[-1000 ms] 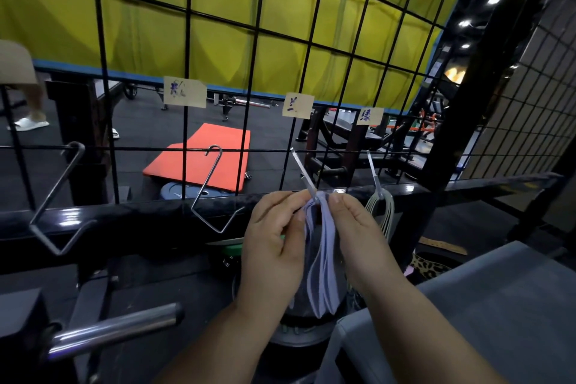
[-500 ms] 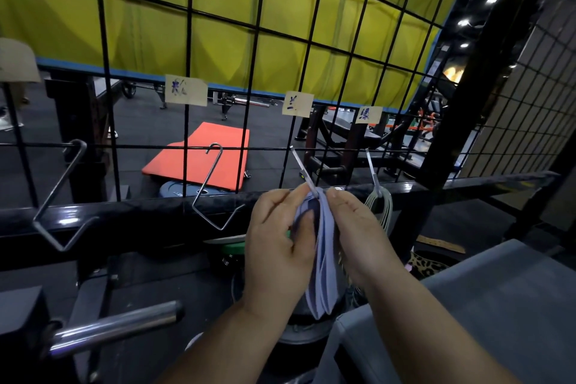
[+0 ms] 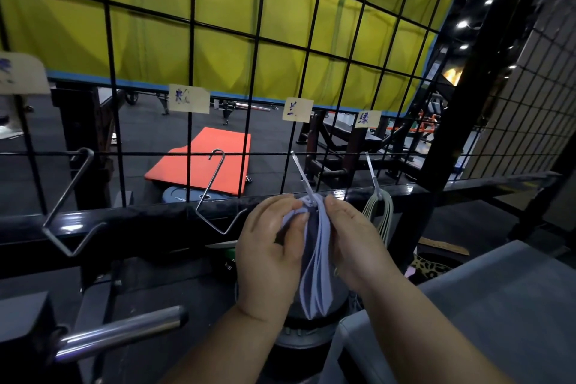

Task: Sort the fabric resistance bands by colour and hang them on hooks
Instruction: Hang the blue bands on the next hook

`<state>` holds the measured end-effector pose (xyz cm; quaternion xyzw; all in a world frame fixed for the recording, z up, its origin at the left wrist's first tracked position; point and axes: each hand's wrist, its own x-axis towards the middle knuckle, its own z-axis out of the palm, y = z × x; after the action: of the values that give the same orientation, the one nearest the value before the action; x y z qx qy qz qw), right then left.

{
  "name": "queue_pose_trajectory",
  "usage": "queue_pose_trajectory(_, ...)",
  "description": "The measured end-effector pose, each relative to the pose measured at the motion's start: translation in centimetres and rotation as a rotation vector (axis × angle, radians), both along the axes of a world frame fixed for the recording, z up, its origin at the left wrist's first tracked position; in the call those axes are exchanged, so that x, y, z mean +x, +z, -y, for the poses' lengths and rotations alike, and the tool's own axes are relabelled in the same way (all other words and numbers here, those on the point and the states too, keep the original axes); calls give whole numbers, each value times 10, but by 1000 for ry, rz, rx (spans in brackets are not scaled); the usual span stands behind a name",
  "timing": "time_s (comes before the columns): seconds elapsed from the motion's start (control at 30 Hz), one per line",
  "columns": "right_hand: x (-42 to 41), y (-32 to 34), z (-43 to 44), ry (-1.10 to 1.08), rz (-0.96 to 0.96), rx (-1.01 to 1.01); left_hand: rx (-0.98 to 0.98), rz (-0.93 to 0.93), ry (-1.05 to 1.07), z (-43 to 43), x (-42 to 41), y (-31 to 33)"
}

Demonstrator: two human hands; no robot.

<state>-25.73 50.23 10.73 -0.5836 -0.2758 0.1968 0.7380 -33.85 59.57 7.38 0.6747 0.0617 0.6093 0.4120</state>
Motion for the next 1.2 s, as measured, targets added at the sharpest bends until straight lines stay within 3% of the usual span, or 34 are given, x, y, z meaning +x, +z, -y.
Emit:
queue_pose_trajectory(0.33,-3,3,-1,-63,-13,-45,-26,-1,10,3,4,-2)
queue_pose_trajectory(0.57,-10,10,2,-58,8,-83,-63,-102,13,4,2,1)
queue_pose_trajectory(0.8,-12,13,-2,-49,32,-120,-79,-248,-155,11,-8,18)
queue_pose_trajectory(1.07,-12,24,-3,-8,51,-235,-24,-200,-199,2,-4,23)
queue_pose_trajectory(1.2,-12,20,6,98,-37,-153,31,-211,-196,1,-4,24)
